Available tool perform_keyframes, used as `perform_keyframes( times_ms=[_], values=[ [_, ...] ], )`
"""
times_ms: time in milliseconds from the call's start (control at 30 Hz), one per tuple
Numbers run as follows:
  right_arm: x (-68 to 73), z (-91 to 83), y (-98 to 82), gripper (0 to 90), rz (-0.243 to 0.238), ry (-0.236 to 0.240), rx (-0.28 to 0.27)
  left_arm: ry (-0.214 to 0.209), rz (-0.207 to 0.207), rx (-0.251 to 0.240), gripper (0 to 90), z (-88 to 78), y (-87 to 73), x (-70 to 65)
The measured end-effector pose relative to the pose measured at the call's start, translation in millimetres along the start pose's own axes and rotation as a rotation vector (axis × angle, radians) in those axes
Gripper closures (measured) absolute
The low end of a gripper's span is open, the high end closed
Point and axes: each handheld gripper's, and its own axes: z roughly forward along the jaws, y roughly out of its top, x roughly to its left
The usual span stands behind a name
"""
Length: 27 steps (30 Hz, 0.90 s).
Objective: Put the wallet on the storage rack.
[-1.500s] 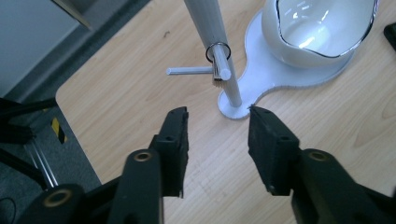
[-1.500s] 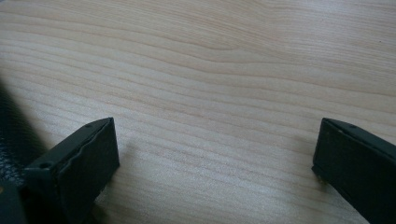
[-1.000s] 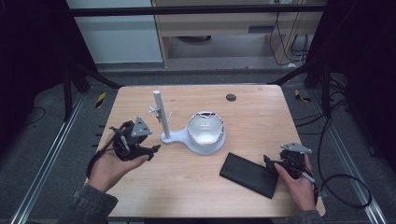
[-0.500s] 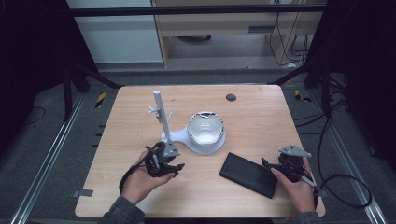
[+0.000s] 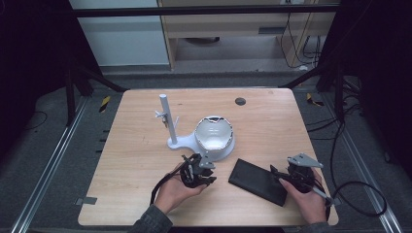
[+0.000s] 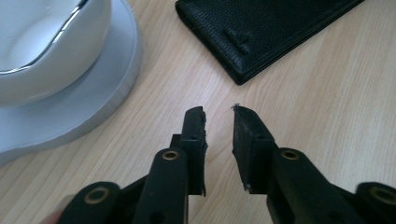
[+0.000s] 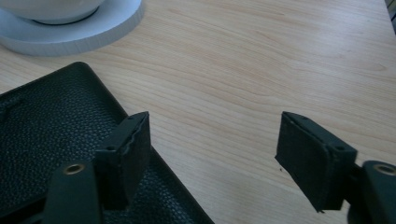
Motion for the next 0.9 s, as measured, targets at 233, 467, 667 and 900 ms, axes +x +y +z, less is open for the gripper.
perform_keyframes(
  times_ms=[233,467,667,900],
  values=[
    [4.7,1.8,3.6,39.0,-0.042,0.02,-0.008,-0.042,-0.003,0.013,82.5,19.8,-3.5,-10.6],
    [4.2,2.8,3.7,40.2,-0.042,0.033,-0.007,-0.049,0.001,0.03,89.2,32.6,2.5,-11.0],
    [5.3,3.1,3.7,41.4,-0.046,0.045,-0.003,-0.043,0.035,0.075,89.8,44.3,9.5,-5.1],
    [6.4,4.0,3.7,40.0,-0.05,0.053,-0.001,-0.044,0.042,0.071,89.8,50.6,13.4,-4.3]
  ],
)
